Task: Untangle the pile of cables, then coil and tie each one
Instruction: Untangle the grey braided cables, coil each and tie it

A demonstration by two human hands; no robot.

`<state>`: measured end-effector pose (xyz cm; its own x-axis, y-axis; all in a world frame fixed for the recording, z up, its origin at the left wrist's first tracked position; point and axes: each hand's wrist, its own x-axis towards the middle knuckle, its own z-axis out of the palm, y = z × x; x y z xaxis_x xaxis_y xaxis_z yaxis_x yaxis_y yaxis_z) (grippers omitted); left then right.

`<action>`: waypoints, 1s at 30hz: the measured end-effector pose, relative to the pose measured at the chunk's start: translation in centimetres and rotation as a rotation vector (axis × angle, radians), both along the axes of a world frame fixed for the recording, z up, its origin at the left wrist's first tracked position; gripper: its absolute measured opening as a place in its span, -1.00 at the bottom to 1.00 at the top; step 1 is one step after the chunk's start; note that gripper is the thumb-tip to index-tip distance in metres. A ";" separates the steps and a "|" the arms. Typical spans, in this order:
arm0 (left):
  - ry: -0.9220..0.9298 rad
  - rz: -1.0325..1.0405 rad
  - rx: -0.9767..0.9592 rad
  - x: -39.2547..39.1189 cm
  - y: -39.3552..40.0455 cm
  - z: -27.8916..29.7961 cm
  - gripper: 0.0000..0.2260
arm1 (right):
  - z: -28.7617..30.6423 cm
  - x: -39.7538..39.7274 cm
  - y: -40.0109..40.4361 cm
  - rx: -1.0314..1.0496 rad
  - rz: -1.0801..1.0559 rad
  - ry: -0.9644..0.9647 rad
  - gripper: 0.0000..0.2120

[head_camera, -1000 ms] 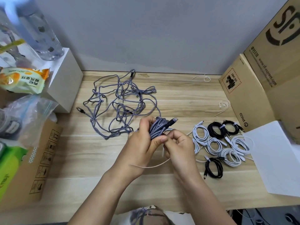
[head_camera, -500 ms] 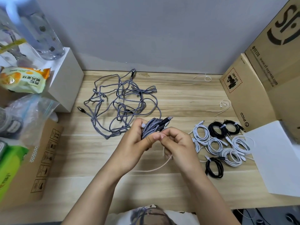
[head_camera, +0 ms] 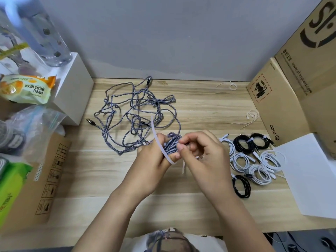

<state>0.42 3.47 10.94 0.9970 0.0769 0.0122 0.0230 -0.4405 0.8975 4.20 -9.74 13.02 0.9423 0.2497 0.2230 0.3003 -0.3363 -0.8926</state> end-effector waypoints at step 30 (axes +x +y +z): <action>0.018 0.094 -0.220 0.4 0.1 0.4 -0.69 | 1.3 -1.2 -0.1 0.432 0.218 0.247 -0.94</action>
